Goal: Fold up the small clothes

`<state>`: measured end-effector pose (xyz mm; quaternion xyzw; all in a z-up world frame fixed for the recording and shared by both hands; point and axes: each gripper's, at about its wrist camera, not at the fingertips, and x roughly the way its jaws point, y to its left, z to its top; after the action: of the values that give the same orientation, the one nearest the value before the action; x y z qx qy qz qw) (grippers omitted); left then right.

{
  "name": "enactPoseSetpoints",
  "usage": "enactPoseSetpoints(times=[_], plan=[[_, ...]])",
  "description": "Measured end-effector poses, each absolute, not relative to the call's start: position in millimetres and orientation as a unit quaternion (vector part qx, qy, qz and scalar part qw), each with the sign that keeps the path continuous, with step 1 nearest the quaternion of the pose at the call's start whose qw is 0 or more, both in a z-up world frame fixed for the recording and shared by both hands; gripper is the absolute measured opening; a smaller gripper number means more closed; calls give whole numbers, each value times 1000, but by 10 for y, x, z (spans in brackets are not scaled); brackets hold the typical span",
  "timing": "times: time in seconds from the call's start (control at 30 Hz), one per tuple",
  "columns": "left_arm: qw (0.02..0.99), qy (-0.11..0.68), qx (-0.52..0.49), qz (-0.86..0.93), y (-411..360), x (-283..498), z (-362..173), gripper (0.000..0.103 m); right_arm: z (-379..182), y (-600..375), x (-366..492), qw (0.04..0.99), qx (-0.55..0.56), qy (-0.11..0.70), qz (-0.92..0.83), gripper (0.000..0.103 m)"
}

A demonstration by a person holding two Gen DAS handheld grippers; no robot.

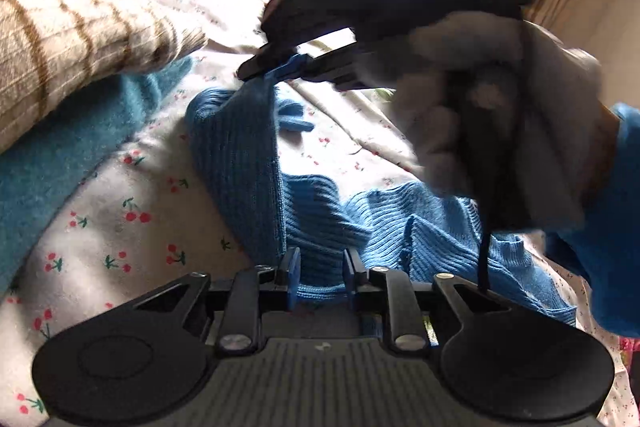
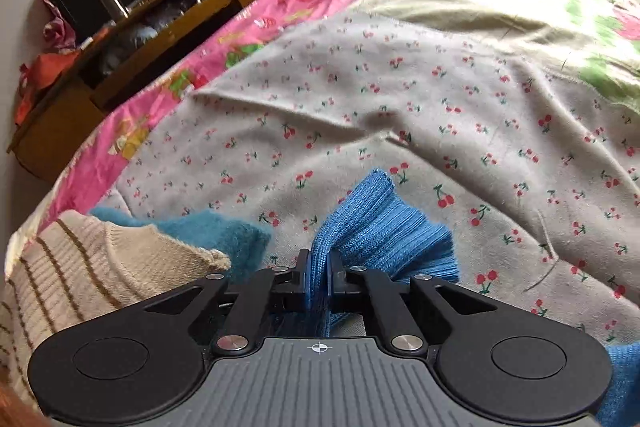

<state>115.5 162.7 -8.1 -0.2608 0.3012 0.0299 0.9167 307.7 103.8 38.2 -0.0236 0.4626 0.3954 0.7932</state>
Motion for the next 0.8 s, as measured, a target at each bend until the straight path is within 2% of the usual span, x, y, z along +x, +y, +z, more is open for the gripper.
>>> enactPoseSetpoints(times=[0.1, 0.27, 0.4, 0.47, 0.67, 0.8], plan=[[928, 288, -235, 18, 1511, 1151, -54, 42, 724, 472, 3010, 814, 38, 428, 390, 6], [949, 265, -168, -18, 1198, 1140, 51, 43, 1249, -890, 2756, 857, 154, 341, 353, 6], [958, 264, -104, -39, 804, 1163, 145, 48, 1363, -1945, 2401, 902, 189, 270, 278, 6], [957, 274, -77, -55, 582, 1201, 157, 48, 1181, -2339, 2226, 919, 185, 260, 234, 7], [949, 307, -2, -69, 138, 1289, 160, 48, 147, -2916, 2074, 896, 243, 341, 149, 14], [943, 325, 42, -58, -1, 1307, 132, 48, -143, -3125, 1906, 883, 305, 325, 145, 14]])
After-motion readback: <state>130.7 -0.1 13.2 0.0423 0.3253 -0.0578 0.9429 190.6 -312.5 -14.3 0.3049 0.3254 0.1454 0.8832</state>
